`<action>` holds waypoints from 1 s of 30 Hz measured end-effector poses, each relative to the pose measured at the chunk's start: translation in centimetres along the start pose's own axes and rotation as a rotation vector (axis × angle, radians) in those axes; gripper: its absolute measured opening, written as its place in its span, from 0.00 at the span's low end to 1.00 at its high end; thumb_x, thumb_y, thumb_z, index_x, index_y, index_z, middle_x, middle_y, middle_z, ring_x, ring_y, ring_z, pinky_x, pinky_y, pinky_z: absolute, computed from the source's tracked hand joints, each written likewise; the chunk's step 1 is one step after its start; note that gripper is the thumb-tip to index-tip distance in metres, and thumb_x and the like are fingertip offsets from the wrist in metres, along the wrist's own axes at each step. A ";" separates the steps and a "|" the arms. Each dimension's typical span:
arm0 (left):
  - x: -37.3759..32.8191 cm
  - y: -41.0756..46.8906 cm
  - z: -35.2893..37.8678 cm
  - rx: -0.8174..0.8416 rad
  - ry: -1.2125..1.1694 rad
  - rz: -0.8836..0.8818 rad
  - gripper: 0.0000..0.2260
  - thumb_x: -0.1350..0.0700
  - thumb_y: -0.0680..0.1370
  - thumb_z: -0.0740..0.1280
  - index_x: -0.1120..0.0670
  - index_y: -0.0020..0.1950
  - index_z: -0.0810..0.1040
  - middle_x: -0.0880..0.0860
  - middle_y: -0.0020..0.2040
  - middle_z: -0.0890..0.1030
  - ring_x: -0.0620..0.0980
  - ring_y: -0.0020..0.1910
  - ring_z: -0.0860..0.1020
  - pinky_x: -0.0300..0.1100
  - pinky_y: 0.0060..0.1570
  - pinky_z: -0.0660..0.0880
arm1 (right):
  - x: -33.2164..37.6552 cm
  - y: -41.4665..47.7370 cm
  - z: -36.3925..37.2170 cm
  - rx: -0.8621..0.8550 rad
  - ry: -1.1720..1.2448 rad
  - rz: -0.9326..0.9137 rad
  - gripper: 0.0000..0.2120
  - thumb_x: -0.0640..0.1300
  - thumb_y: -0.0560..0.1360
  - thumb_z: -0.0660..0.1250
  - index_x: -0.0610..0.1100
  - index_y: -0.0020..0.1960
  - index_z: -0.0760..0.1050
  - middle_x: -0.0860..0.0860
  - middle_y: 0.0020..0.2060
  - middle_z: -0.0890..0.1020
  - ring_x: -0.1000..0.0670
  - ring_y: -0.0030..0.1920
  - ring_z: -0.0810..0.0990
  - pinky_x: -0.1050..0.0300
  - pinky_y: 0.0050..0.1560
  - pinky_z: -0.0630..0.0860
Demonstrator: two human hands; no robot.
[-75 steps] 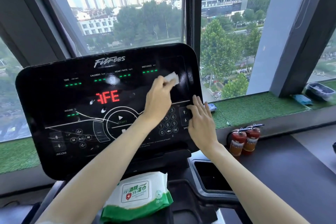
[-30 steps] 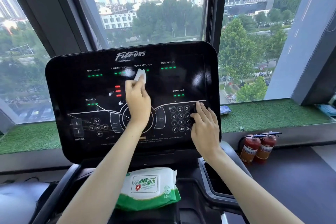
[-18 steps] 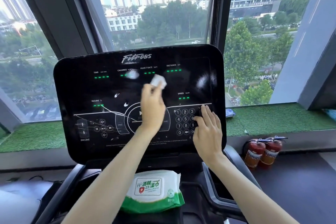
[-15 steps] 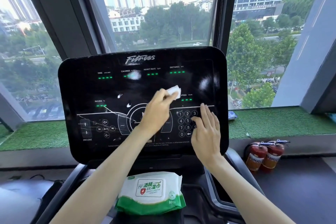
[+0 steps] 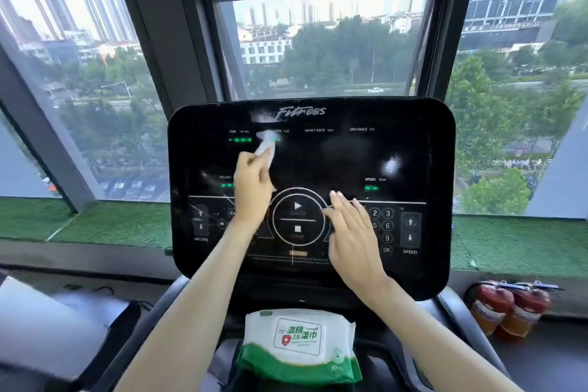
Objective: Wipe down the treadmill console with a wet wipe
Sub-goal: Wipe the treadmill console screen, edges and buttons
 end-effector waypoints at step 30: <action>8.1 -5.8 -7.2 -0.043 -0.841 -0.879 0.07 0.65 0.75 0.66 0.59 0.52 0.76 0.58 0.50 0.80 0.53 0.47 0.79 0.47 0.47 0.77 | 6.7 4.5 4.1 0.221 0.905 0.631 0.02 0.41 0.74 0.67 0.47 0.44 0.76 0.51 0.42 0.82 0.54 0.37 0.82 0.55 0.37 0.79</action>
Point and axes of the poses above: each hand's wrist, its own y-axis towards the middle knuckle, its own z-axis out of the palm, x = y × z, the point moved 8 cm from there along y, towards the middle knuckle
